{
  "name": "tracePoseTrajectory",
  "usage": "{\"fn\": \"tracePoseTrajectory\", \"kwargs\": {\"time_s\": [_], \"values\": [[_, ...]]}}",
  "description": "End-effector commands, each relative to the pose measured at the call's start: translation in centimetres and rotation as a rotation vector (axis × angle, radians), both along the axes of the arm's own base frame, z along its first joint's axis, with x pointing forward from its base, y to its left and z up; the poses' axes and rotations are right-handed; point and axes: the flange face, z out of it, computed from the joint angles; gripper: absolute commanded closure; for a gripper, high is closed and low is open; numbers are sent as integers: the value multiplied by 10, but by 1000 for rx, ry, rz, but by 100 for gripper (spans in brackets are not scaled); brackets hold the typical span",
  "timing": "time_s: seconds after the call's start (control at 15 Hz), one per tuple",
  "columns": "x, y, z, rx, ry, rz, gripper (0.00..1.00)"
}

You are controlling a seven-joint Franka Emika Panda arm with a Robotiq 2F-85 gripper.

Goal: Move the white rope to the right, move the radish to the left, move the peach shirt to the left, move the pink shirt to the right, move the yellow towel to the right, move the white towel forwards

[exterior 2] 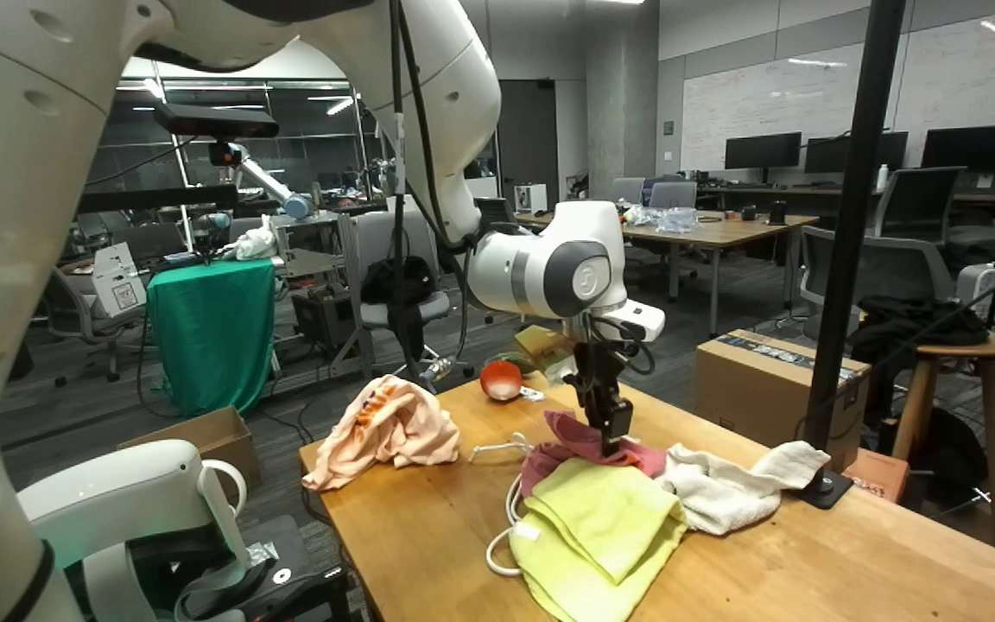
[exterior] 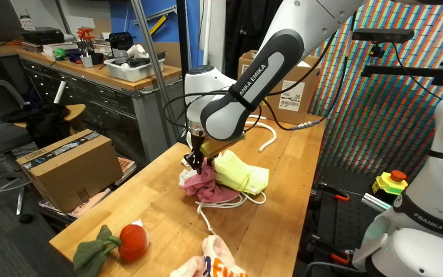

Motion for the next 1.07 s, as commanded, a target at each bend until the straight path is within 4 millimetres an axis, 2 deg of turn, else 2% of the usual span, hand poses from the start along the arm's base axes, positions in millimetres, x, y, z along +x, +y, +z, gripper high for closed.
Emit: {"fn": "tracePoseTrajectory", "kwargs": {"time_s": [0.0,0.07,0.2,0.6,0.73,1.0], "values": [[8,3,6,-11,-4,-11,87],[9,3,7,-9,-4,-14,94],[11,1,10,-4,-3,-19,97],[21,-6,26,9,-45,-59,97],[28,-11,43,20,-90,-80,97],[38,-28,101,63,-234,-128,97]]}}
